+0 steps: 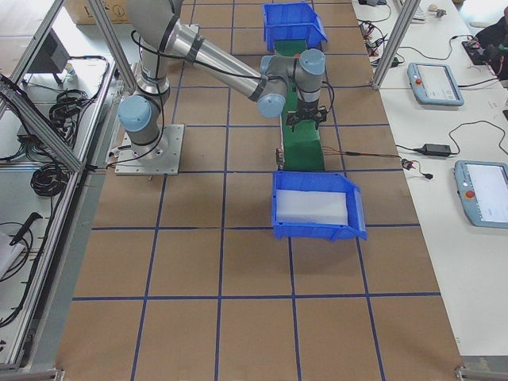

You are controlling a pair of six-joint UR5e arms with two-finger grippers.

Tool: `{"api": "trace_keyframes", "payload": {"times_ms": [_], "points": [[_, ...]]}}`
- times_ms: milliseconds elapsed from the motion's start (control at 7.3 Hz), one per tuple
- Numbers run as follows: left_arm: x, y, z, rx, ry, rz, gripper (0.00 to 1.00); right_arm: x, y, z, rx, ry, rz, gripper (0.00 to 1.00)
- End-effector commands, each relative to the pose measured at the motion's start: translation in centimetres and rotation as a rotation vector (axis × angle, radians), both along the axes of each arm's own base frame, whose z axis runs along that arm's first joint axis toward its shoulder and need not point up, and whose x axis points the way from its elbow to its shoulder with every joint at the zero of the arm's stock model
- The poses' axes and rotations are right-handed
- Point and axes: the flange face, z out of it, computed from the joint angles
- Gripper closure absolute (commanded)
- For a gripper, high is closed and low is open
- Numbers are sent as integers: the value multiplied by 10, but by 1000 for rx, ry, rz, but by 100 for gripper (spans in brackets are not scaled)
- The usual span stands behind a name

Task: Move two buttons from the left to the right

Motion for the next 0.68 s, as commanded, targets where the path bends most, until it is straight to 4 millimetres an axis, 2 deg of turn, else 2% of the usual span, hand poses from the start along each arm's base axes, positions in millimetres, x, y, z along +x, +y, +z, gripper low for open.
{"api": "trace_keyframes", "payload": {"times_ms": [0, 137, 274, 548], "points": [[2, -2, 6, -13, -10, 2, 0, 1, -1, -1, 3, -4, -13, 2], [0, 3, 1, -6, -6, -4, 0, 2, -1, -4, 6, -13, -14, 2], [1, -3, 2, -10, -4, -1, 0, 2, -1, -1, -3, -12, -14, 2], [1, -2, 1, -9, -4, -1, 0, 2, -2, -3, -4, -14, -15, 3]]}}
